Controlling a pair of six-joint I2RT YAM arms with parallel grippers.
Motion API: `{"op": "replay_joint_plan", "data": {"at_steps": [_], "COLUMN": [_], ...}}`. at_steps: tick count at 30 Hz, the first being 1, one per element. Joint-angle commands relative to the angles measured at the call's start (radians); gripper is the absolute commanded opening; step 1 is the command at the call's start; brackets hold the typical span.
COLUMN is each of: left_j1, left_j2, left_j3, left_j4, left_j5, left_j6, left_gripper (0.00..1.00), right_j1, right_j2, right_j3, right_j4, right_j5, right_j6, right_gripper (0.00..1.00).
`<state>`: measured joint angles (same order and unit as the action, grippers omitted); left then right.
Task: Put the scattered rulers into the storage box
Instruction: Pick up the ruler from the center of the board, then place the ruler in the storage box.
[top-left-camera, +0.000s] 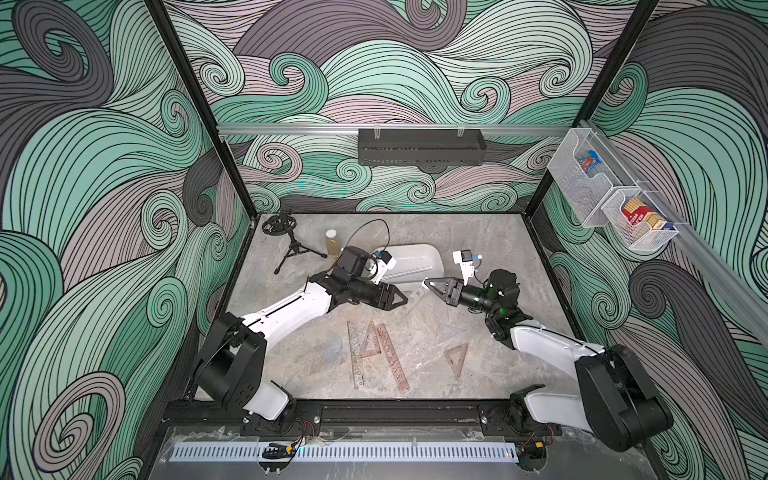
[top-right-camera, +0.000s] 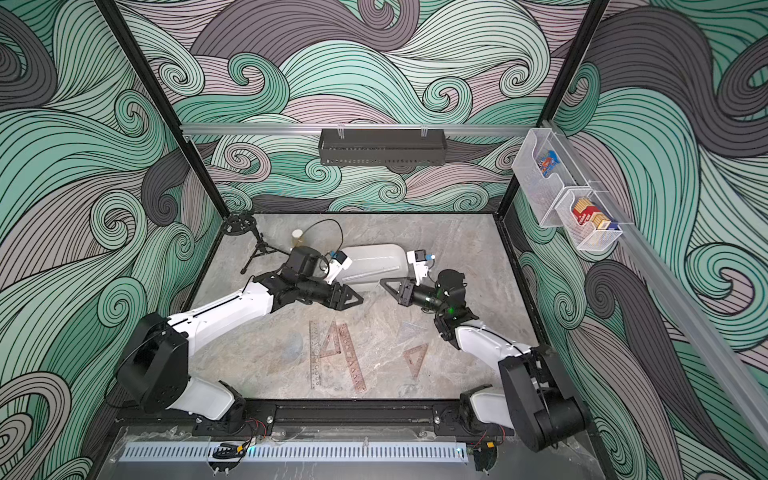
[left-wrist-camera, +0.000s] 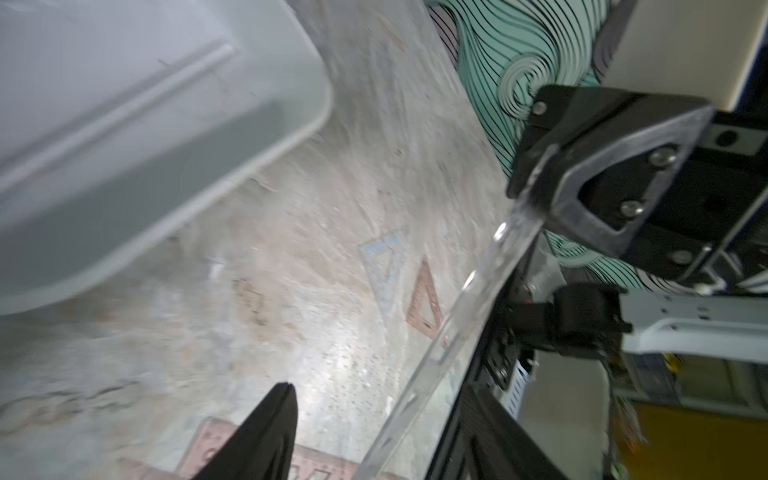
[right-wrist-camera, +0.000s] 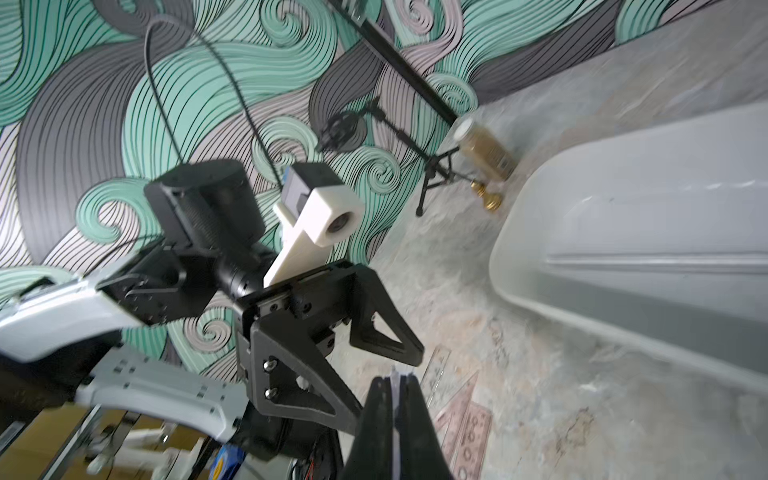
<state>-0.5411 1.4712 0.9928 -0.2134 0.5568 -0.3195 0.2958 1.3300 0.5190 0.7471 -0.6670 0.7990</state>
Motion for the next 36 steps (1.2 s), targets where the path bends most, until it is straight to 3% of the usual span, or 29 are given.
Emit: {"op": "replay_joint_plan", "data": {"at_steps": [1, 6, 13, 27, 36], "left_j1": [0.046, 0.073, 0.080, 0.082, 0.082], "left_j2": [-0.080, -0.116, -0.102, -0.090, -0.083], "left_j3": [0.024, 0.010, -0.012, -0.034, -0.039], "left_j4": [-0.003, -0.013, -0.026, -0.032, -0.030], "left_j5": [-0.271, -0.414, -0.446, -0.457, -0.457], "left_j6": [-0.050, -0.049, -0.062, -0.064, -0.060], "left_gripper": [0.68, 0.71, 0.73, 0.77, 0.77], "right_j1": [-0.033, -0.033, 0.047, 0.179, 0.193], "right_j2": [0.087, 0.231, 0.310, 0.449, 0.528], "right_j3": [0.088, 0.202, 0.279, 0.358, 0.380], "right_j4": [-0.012, 0.051, 0.066, 0.015, 0.044], "right_j5": [0.178, 0.331, 0.617, 0.806, 0.786], "right_j6": [0.055, 0.132, 0.144, 0.090, 0.131], "right_gripper": [0.00, 0.00, 0.00, 0.00, 0.00]}}
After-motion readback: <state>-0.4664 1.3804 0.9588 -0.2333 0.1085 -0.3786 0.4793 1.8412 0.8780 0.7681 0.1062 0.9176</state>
